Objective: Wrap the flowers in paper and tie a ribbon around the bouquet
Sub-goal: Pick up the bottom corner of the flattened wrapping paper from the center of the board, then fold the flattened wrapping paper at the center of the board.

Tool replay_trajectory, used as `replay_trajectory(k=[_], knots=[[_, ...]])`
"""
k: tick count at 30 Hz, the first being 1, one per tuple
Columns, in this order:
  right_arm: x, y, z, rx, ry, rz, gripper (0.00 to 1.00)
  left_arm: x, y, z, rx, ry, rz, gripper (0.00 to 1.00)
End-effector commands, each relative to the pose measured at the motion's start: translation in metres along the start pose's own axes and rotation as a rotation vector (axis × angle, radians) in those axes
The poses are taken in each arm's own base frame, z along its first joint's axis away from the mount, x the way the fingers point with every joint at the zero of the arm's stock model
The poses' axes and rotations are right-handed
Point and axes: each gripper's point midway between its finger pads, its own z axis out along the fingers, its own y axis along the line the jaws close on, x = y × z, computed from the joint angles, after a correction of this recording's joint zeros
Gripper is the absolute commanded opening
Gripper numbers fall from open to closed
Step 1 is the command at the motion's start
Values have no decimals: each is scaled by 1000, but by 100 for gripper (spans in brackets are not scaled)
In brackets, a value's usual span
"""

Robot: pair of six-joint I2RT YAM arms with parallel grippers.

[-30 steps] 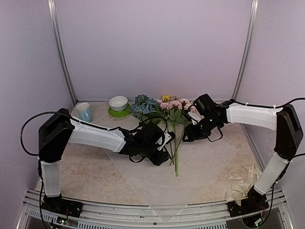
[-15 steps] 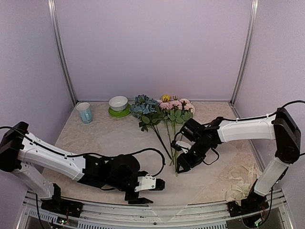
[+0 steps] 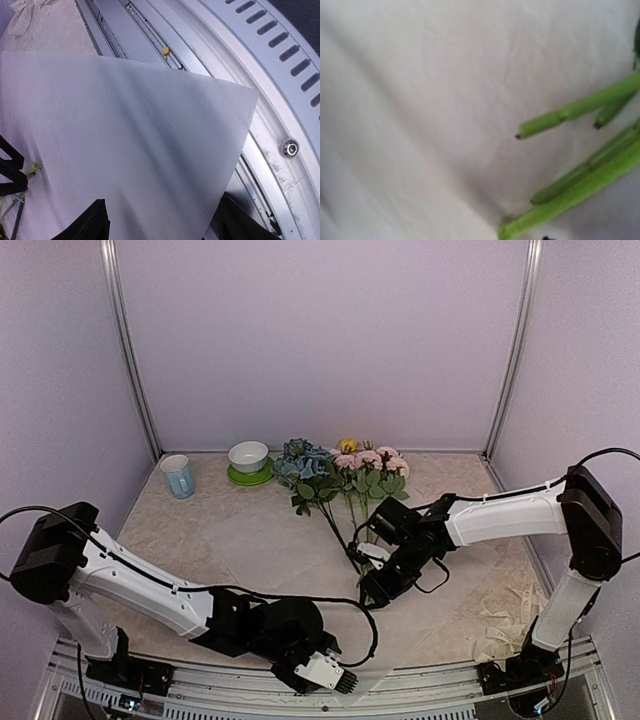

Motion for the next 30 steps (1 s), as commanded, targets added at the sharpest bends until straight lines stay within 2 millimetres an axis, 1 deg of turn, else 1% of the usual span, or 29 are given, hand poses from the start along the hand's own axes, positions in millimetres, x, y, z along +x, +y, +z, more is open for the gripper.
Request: replay_trajectory(k=[1,3,5,7,8,9,12,15,18,21,24,26,27,30], knots=[[5,-1,10,-8,19,-14,51,5,-7,13,59,48,80,72],[5,-1,12,-9,24,-19,51,8,-6,16,55,64,100,73],[4,-1,14,-13,27,-21,51,5,-1,18,26,50,109,71],[3,-1,14,-14,25,-23,51,0,2,19,21,30,100,68],[1,0,14,-14,21,-23,51,-3,5,19,8,21,88,65],[0,0,14,-16,15,-23,51,-7,9,16,-14,9,69,60],[-2,1,15,-22,11,-27,51,-16,23,7,-86,-36,15,34],[-3,3,19,-34,17,-37,51,-19,33,1,-140,-68,-19,13],[-3,2,22,-38,26,-40,51,-17,44,0,-173,-62,-68,0],[-8,1,18,-45,12,-41,51,-14,56,-2,-196,-65,-140,0],[-15,1,6,-74,-23,-33,52,-13,77,-11,-225,-101,-251,0],[-23,0,-8,-98,-63,-26,52,-15,88,-20,-204,-171,-334,0],[-28,-1,-16,-110,-88,-27,52,-13,96,-25,-204,-201,-379,0],[-41,0,-43,-163,-163,-32,52,-8,109,-37,-190,-280,-463,0]])
